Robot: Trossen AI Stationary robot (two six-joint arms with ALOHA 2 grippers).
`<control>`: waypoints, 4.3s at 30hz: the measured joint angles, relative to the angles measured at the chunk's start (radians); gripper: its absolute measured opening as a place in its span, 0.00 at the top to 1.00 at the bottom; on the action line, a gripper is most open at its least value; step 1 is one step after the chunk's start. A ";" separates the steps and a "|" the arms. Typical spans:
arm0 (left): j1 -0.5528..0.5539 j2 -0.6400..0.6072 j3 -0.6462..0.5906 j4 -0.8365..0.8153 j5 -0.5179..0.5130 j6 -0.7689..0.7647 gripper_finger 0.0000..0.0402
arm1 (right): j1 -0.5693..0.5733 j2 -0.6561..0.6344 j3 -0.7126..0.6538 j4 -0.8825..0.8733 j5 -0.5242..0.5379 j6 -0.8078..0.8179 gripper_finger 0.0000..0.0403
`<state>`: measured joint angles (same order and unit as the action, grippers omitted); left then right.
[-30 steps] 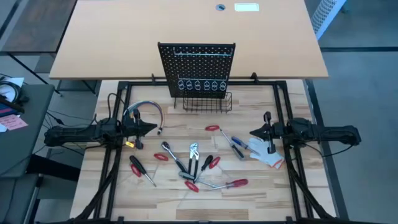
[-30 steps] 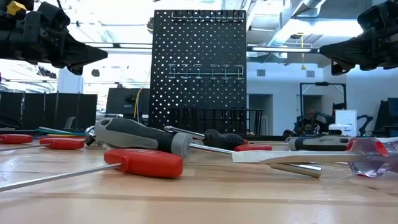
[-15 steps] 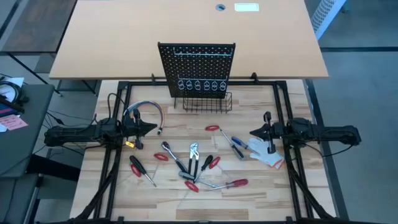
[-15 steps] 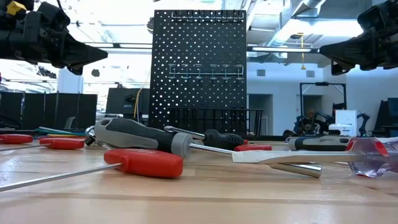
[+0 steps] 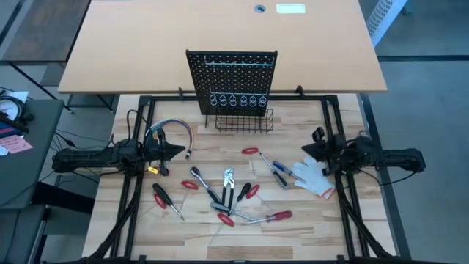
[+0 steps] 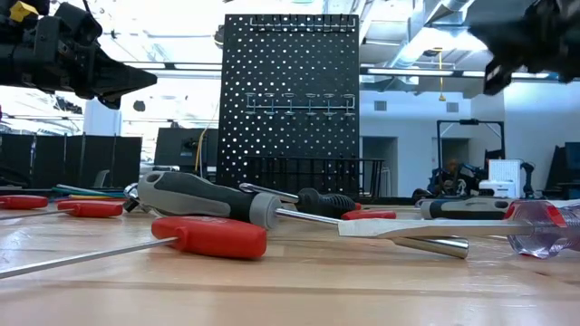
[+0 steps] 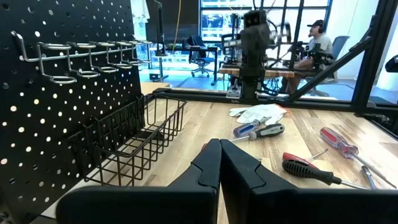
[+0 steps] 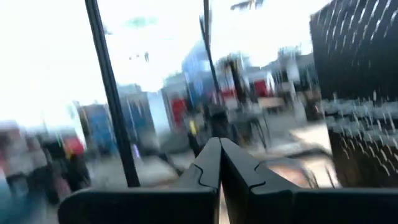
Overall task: Hang tools onto peg board
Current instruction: Hang the blue phillips screw onto the black pegboard
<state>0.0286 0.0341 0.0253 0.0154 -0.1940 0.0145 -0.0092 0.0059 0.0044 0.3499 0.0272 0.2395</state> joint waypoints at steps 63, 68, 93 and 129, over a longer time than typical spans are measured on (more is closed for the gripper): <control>-0.003 0.000 0.000 -0.016 0.086 -0.266 1.00 | 0.360 1.319 0.585 -1.064 0.049 0.718 0.96; -0.003 0.000 0.000 -0.021 0.109 -0.266 1.00 | 0.361 1.291 0.587 -1.060 0.049 0.721 0.94; -0.004 0.000 0.000 -0.028 0.155 -0.300 1.00 | 0.360 1.290 0.538 -1.042 0.051 0.792 0.83; -0.004 0.001 0.000 -0.029 0.167 -0.317 1.00 | 0.250 1.319 0.510 -0.832 0.143 0.793 0.82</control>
<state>0.0246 0.0349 0.0251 -0.0139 -0.0274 -0.3021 0.2403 1.3253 0.5148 -0.4825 0.1702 1.0330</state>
